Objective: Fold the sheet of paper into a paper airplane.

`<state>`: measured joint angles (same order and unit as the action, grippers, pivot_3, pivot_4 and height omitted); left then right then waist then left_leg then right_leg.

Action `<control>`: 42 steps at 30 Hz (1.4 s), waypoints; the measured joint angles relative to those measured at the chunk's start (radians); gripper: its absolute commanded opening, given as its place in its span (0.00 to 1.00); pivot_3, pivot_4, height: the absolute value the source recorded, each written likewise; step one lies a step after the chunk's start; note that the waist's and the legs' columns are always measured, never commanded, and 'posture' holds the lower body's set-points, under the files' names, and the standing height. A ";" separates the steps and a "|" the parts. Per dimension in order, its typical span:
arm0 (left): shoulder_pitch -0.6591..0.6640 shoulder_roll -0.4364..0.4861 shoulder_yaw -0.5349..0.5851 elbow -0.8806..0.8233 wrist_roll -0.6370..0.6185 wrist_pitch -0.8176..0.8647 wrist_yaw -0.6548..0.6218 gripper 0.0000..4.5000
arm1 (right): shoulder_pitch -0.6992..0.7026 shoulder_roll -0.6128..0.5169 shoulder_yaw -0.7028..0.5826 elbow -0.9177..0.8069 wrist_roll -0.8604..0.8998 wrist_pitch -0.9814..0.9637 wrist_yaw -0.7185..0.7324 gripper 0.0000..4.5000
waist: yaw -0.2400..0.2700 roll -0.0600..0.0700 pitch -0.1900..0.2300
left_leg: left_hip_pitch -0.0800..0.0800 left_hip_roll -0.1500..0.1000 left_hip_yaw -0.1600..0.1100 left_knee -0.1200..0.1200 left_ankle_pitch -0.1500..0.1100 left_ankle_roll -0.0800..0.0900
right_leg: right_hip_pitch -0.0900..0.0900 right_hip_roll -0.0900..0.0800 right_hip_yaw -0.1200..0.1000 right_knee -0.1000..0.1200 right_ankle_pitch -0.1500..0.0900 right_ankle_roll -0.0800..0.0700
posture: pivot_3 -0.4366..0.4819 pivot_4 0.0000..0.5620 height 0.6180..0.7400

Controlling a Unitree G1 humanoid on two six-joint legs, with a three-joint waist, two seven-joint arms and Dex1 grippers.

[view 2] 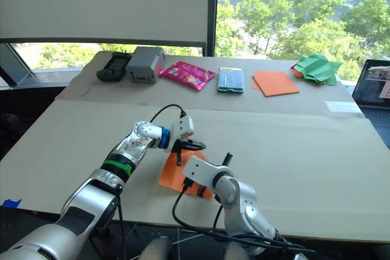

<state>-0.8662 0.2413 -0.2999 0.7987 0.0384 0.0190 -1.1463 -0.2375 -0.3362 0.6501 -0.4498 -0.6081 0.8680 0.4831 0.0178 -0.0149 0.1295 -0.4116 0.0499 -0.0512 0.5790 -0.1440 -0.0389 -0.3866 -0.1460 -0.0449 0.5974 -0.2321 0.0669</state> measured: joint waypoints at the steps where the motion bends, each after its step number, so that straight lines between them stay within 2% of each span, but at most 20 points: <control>1: 0.000 0.001 -0.003 0.007 0.005 -0.003 0.000 0.00 | 0.000 0.000 0.000 0.000 0.000 0.000 0.000 0.01 | 0.000 0.000 0.000 | 0.000 0.000 0.000 0.000 0.000 0.000 | 0.000 0.000 0.000 0.000 0.000 0.000 | 0.48 0.27 0.69; 12: -0.022 -0.001 -0.044 0.103 0.083 -0.127 0.058 0.00 | -0.003 -0.008 0.001 0.001 -0.009 0.000 0.013 0.01 | 0.002 0.000 -0.001 | 0.001 0.000 0.000 0.000 0.000 -0.001 | 0.001 0.000 0.000 0.000 0.000 0.000 | 0.48 0.27 0.69; 17: -0.022 0.003 -0.058 0.124 0.102 -0.168 0.073 0.00 | 0.000 -0.011 -0.013 -0.004 -0.013 0.000 0.016 0.36 | -0.002 0.000 -0.007 | 0.002 0.000 0.000 0.000 -0.001 -0.001 | 0.001 0.000 0.000 0.000 0.000 0.000 | 0.48 0.27 0.69; 20: -0.021 0.005 -0.057 0.131 0.102 -0.174 0.075 0.00 | 0.023 0.026 -0.106 -0.025 0.056 0.014 0.038 0.58 | -0.005 -0.001 -0.008 | 0.002 0.000 0.000 0.000 -0.002 -0.004 | 0.001 0.000 0.000 0.001 0.000 0.000 | 0.48 0.27 0.69; 23: -0.020 0.008 -0.055 0.133 0.102 -0.175 0.076 0.00 | 0.025 0.093 -0.234 -0.054 0.194 0.068 0.106 0.58 | -0.006 -0.001 -0.008 | 0.002 0.000 -0.001 0.000 0.000 -0.001 | 0.001 0.000 0.000 0.003 0.000 0.000 | 0.48 0.27 0.69; 25: -0.019 0.010 -0.054 0.133 0.102 -0.176 0.076 0.00 | 0.006 0.182 -0.320 -0.076 0.286 0.115 0.127 0.58 | -0.006 -0.001 -0.008 | 0.002 0.000 -0.001 0.000 0.000 -0.001 | 0.000 0.000 0.000 0.005 0.000 0.000 | 0.48 0.27 0.69; 29: -0.011 0.004 -0.049 0.130 0.101 -0.176 0.085 0.00 | -0.064 0.272 -0.404 -0.069 0.392 0.165 0.110 0.32 | -0.006 0.000 -0.008 | 0.003 0.000 -0.001 0.000 -0.001 -0.001 | 0.000 0.000 0.000 0.006 0.000 -0.001 | 0.48 0.27 0.69; 33: 0.008 0.004 -0.035 0.121 0.097 -0.192 0.089 0.00 | -0.075 0.269 -0.415 0.006 0.435 0.163 0.070 0.01 | -0.006 0.001 -0.008 | 0.003 0.000 -0.001 0.000 -0.001 -0.001 | 0.000 0.000 0.000 0.006 -0.001 -0.001 | 0.48 0.27 0.69; 42: 0.055 0.021 -0.026 0.070 0.095 -0.210 0.111 0.00 | -0.079 0.243 -0.395 0.127 0.466 0.121 -0.012 0.01 | -0.009 0.002 -0.009 | 0.003 0.000 -0.001 0.000 -0.001 -0.001 | -0.001 0.000 0.000 0.008 -0.001 -0.002 | 0.48 0.27 0.69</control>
<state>-0.8112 0.2619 -0.3258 0.8686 0.1332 -0.1906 -1.0354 -0.3165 -0.0932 0.2548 -0.3232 -0.1423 0.9892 0.4713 0.0088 -0.0129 0.1209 -0.4082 0.0501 -0.0521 0.5786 -0.1448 -0.0401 -0.3875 -0.1461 -0.0448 0.6051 -0.2334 0.0648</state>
